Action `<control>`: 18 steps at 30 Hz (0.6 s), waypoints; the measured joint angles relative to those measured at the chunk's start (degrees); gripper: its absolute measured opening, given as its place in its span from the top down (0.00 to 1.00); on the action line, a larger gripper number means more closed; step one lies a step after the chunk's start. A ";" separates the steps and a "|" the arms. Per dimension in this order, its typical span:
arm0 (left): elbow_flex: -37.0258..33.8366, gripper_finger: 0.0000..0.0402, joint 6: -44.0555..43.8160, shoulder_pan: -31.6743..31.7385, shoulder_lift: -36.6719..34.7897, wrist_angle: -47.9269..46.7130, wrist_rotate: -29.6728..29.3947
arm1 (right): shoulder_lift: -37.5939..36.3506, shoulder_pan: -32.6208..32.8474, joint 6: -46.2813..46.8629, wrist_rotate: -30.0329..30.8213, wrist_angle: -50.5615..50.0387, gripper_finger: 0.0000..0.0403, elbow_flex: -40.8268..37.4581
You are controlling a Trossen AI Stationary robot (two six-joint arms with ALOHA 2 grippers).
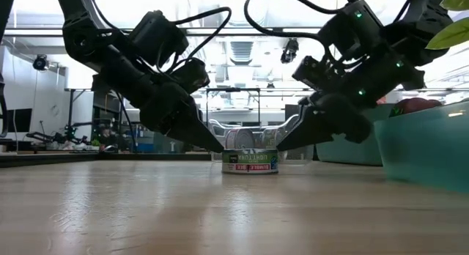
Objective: Pick & Place Food Item
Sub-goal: Put the green tuna can into the transparent bin
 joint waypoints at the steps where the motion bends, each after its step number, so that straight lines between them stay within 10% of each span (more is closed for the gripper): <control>1: 0.00 0.68 0.00 0.00 0.00 0.00 0.00 | -0.05 -0.01 -0.25 0.87 0.02 0.91 0.16; 18: 0.00 0.68 0.22 0.00 0.00 0.09 0.00 | 0.12 -1.39 0.60 -1.72 -2.96 0.91 0.48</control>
